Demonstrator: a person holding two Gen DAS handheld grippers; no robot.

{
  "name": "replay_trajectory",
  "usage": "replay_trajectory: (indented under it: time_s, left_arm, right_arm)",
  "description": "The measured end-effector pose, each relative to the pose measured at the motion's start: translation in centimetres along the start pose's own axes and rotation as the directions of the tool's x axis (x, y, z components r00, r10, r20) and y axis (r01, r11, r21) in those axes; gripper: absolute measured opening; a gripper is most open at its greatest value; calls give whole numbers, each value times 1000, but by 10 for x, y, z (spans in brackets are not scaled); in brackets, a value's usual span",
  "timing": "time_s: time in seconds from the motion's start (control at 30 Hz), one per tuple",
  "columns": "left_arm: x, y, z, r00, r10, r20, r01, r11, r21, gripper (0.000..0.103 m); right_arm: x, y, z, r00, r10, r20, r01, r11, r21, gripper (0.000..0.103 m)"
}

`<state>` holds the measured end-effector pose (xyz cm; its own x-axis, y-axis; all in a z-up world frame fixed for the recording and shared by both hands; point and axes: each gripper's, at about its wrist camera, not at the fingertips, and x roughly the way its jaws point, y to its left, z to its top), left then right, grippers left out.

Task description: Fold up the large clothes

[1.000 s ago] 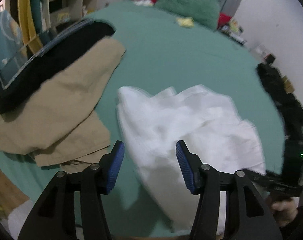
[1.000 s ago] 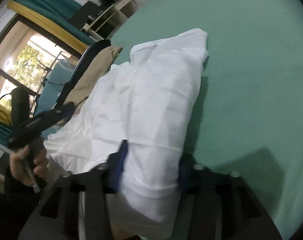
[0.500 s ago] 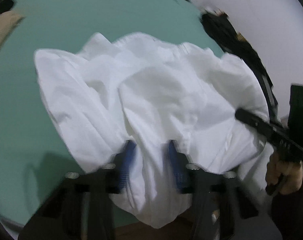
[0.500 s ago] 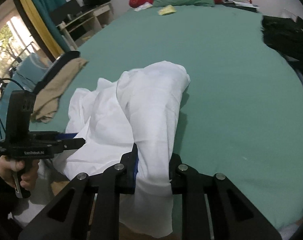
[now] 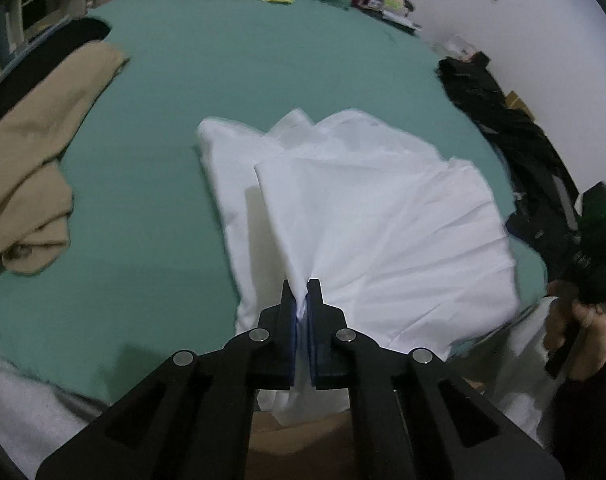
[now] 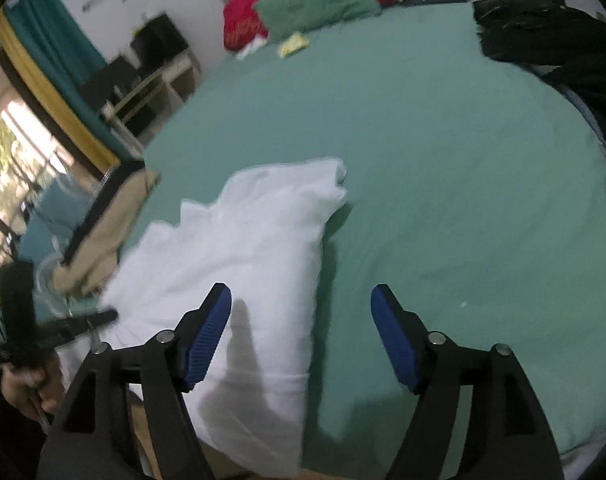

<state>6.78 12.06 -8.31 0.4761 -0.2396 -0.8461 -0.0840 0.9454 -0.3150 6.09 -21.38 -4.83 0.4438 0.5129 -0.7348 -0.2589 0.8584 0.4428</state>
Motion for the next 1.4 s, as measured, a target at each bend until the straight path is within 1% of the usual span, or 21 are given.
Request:
replay_trajectory:
  time_s: [0.03, 0.1, 0.17, 0.23, 0.33, 0.4, 0.43, 0.5, 0.57, 0.63, 0.73, 0.77, 0.87, 0.9, 1.0, 1.07, 1.13, 1.23, 1.33, 1.37, 1.4]
  left_arm:
    - [5, 4, -2, 1000, 0, -16, -1, 1000, -20, 5]
    - [19, 10, -6, 999, 3, -46, -5, 999, -43, 6]
    - [33, 12, -13, 997, 18, -73, -21, 999, -39, 8]
    - [39, 10, -13, 996, 24, -84, -27, 999, -37, 9]
    - [38, 9, -7, 994, 28, -103, -32, 999, -41, 13]
    - [31, 10, -2, 996, 31, -86, -36, 998, -57, 26]
    - [22, 12, -1, 998, 23, -56, -27, 997, -69, 29]
    - [8, 16, 5, 1000, 12, -5, -13, 996, -89, 50]
    - [2, 22, 10, 999, 1, 37, 3, 993, -115, 60]
    - [9, 27, 14, 999, 9, 32, -5, 991, -133, 63]
    - [28, 43, 12, 1000, 4, 5, -3, 985, -172, 65]
    - [37, 43, 11, 1000, 2, -12, -4, 984, -180, 68]
    - [44, 31, 7, 1000, 12, 23, -8, 986, -165, 81]
    - [44, 28, 8, 1000, -10, 27, 14, 986, -165, 82]
    - [47, 21, 12, 992, -121, 38, 126, 974, -187, 83]
    - [49, 21, 16, 971, -233, 52, 239, 946, -218, 83]
    - [56, 14, 19, 954, -296, 50, 299, 925, -234, 83]
    - [66, -6, 23, 944, -330, 21, 327, 922, -207, 83]
    - [75, -28, 26, 920, -392, -30, 382, 909, -167, 83]
    - [78, -36, 26, 920, -390, -50, 380, 914, -142, 83]
    - [83, -45, 27, 933, -352, -78, 345, 934, -92, 83]
  right_arm:
    - [-1, -3, -2, 1000, -4, 3, 4, 1000, -6, 73]
    - [9, -3, -7, 998, -58, -26, 57, 997, -46, 73]
    - [22, -7, -16, 994, -102, -49, 99, 993, -64, 73]
    - [30, -13, -25, 992, -112, -65, 108, 992, -71, 73]
    - [26, -9, -23, 990, -131, -57, 125, 988, -95, 73]
    - [20, -3, -17, 985, -160, -58, 153, 982, -113, 73]
    - [18, -2, -15, 984, -166, -57, 159, 981, -112, 73]
    - [3, 5, -11, 985, -169, -24, 165, 978, -129, 73]
    - [-2, 10, -10, 986, -167, -12, 163, 975, -154, 73]
    - [-1, 14, -14, 987, -161, -18, 156, 974, -168, 73]
    - [18, 12, -24, 983, -173, -53, 162, 971, -175, 73]
    - [25, 9, -28, 984, -167, -56, 156, 973, -169, 73]
    - [30, 7, -30, 986, -153, -63, 143, 980, -139, 73]
    - [29, 9, -28, 984, -163, -66, 151, 977, -152, 73]
    - [22, 13, -22, 983, -176, -52, 165, 971, -172, 73]
    - [22, 12, -21, 983, -177, -53, 166, 971, -171, 73]
    - [26, 8, -22, 984, -167, -61, 155, 975, -157, 73]
    - [30, 4, -24, 987, -148, -61, 139, 981, -138, 73]
    - [33, 2, -24, 989, -136, -58, 127, 982, -139, 73]
    - [34, 1, -23, 990, -130, -58, 121, 984, -134, 73]
    - [35, 1, -23, 991, -124, -58, 115, 985, -130, 73]
